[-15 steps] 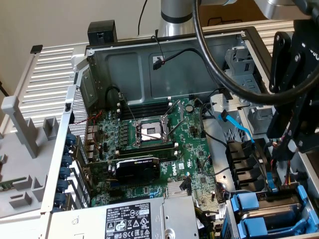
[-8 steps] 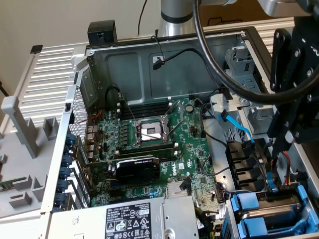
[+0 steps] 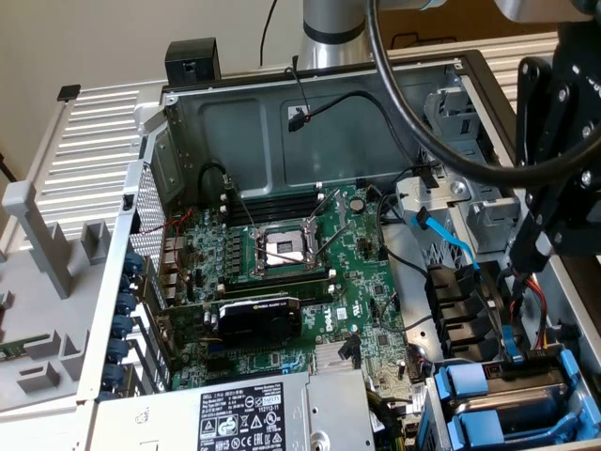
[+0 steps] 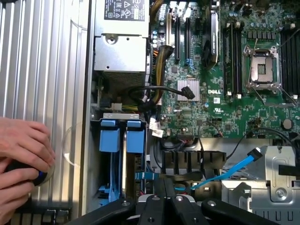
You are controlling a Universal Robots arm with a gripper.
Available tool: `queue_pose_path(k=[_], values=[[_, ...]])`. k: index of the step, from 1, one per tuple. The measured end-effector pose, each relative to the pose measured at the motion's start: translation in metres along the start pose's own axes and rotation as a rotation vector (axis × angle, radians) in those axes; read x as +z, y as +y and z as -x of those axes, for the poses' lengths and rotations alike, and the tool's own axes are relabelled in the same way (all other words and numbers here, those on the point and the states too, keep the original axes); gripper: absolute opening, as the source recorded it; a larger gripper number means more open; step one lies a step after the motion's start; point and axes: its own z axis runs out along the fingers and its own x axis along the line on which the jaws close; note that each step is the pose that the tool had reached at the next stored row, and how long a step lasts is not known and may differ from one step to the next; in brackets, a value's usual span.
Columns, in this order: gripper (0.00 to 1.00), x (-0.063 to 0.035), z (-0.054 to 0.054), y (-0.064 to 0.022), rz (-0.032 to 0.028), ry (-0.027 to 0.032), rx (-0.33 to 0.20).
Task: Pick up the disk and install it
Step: 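Insert the second disk wire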
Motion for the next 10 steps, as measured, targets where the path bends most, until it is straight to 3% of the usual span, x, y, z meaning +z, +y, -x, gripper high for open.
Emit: queue_pose_path(k=[4, 10], values=[[0.11, -0.0009, -0.0001, -0.0007, 0.0018, 0.0004, -0.044], [0.11, -0.0011, -0.0001, -0.0008, 0.0063, 0.0101, -0.151]])
